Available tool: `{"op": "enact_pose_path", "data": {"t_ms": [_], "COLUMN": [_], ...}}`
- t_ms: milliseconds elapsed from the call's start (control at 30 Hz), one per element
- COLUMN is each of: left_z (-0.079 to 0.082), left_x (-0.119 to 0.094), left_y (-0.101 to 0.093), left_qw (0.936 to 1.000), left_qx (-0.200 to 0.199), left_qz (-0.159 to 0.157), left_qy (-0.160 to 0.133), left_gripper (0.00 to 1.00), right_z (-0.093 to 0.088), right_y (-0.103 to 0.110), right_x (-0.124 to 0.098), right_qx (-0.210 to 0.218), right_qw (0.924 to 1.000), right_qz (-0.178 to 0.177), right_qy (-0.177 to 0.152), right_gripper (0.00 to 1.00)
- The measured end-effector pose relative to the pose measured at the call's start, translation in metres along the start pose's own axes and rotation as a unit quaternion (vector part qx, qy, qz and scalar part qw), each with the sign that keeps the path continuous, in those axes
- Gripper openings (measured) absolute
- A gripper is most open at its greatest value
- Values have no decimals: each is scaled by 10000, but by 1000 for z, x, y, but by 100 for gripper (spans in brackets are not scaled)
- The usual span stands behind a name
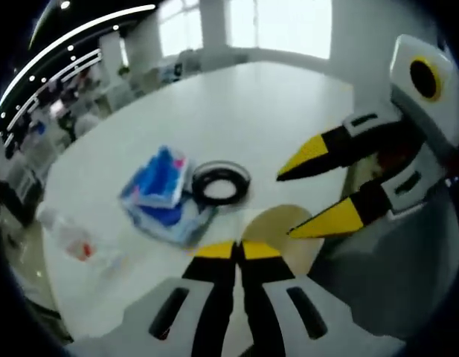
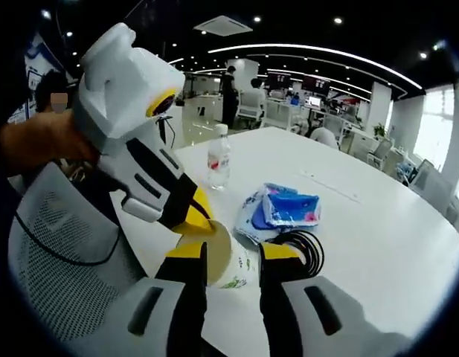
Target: Arrange the tabletop items into an orderly group along one side of the table until the central work area is clear of visible clutter.
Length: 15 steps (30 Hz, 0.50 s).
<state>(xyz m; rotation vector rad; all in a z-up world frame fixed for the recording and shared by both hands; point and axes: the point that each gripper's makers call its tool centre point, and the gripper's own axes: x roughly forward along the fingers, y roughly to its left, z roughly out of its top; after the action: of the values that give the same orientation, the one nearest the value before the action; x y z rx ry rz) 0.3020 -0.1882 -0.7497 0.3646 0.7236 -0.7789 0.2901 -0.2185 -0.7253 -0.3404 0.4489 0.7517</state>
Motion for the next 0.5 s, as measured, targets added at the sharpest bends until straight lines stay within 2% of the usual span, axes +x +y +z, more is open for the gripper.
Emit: {"op": "enact_pose_path", "data": {"t_ms": [233, 333, 500], "left_z": [0, -2, -4], "left_x": [3, 4, 4], "left_y": [-11, -14, -17], "left_qw": [9999, 9997, 9995], "left_qx": [14, 51, 89], "left_qz": [-160, -198, -265], "left_qy": [61, 108, 161], "left_gripper": [0, 0, 0], "right_z": [-6, -8, -12], "right_y": [1, -1, 0], "right_x": [3, 2, 2], "right_qx": [-296, -499, -507], "right_qw": [9995, 9985, 9984], "right_qz": [-28, -115, -75], "right_qy": [124, 168, 246], "right_gripper": [17, 11, 8]}}
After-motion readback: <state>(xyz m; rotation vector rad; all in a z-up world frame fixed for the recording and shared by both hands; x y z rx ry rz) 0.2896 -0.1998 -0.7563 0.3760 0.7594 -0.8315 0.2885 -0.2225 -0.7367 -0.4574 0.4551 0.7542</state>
